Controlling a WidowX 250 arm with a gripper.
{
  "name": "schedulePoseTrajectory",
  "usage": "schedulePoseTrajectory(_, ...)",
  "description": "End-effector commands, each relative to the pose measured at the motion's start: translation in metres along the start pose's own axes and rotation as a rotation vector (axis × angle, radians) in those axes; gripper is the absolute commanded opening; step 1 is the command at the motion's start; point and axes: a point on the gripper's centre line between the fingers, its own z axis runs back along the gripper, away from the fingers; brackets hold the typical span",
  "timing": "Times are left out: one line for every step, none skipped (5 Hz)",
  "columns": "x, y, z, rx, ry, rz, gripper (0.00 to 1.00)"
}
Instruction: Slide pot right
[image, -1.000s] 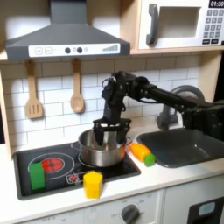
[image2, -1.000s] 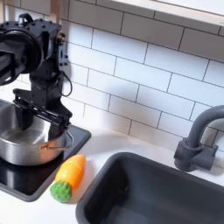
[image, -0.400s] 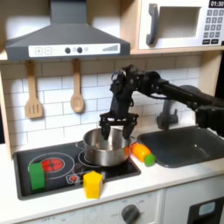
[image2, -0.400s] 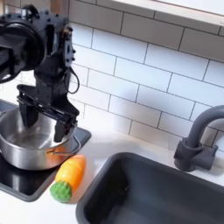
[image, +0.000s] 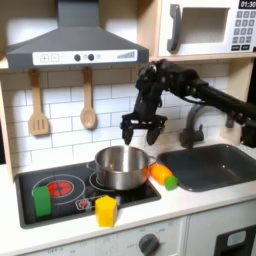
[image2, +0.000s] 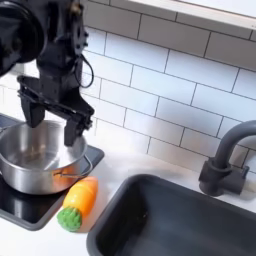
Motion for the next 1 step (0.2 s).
schedulePoseTrajectory(-0.0072,-0.0042,0.0083,-0.068,-0.007,0.037,1.0)
